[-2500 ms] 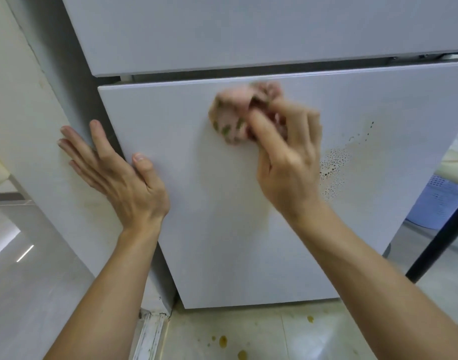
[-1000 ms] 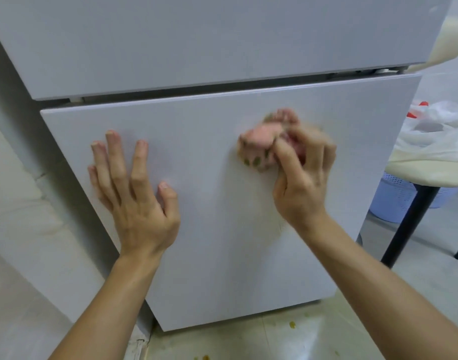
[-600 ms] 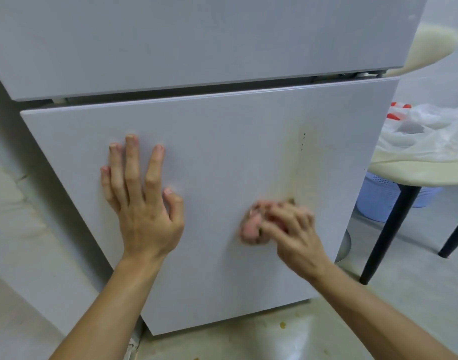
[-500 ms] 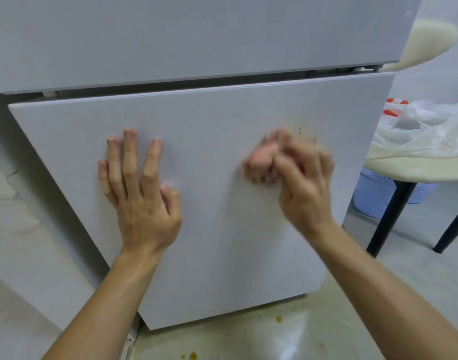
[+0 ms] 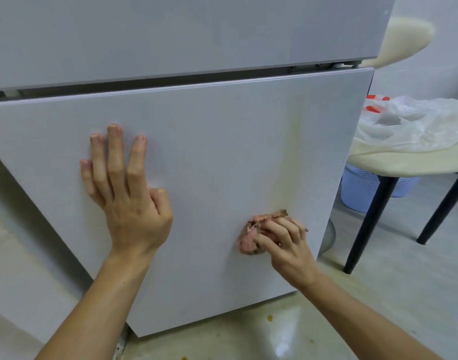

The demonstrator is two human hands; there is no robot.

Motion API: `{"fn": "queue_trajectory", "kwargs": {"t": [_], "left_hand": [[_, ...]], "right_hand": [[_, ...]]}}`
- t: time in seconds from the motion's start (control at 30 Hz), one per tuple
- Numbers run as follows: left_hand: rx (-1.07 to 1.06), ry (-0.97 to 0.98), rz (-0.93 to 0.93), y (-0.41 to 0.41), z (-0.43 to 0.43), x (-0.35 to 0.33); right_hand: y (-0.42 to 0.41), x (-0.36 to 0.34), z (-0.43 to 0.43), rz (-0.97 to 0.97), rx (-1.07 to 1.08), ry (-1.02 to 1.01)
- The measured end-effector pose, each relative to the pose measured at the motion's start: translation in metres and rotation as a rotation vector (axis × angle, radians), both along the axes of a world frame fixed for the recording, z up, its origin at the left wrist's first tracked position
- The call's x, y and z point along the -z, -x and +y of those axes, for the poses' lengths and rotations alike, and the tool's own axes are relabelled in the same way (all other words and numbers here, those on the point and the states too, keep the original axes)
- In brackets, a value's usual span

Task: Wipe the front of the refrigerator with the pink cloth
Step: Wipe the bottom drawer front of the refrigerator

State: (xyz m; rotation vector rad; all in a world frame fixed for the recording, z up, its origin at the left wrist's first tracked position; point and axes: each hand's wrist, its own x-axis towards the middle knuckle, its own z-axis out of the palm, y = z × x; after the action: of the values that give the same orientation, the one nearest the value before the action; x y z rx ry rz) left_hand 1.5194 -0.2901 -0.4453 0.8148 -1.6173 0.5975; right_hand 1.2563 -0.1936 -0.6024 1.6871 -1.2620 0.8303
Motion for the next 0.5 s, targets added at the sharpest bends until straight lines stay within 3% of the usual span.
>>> {"fn": "queue_trajectory", "kwargs": {"t": [0.1, 0.17, 0.3, 0.37, 0.43, 0.5], "left_hand": [[0.011, -0.006, 0.004, 0.004, 0.003, 0.000], [0.015, -0.001, -0.024, 0.008, 0.005, 0.001], [0.019, -0.011, -0.050, 0.016, 0.008, 0.002], [0.028, -0.017, -0.050, 0.017, 0.008, 0.003], [0.025, -0.016, -0.058, 0.014, 0.007, 0.003], [0.022, -0.010, -0.062, 0.013, 0.006, 0.004]], "right_hand": [[0.009, -0.026, 0.005, 0.025, -0.034, -0.074], [0.010, -0.067, 0.002, -0.149, -0.060, -0.041], [0.009, -0.192, -0.008, -0.546, -0.006, 0.274], [0.013, -0.234, -0.009, -0.549, 0.018, 0.374], [0.016, -0.237, -0.012, -0.503, 0.039, 0.416], [0.017, -0.195, -0.016, -0.501, 0.027, 0.394]]}}
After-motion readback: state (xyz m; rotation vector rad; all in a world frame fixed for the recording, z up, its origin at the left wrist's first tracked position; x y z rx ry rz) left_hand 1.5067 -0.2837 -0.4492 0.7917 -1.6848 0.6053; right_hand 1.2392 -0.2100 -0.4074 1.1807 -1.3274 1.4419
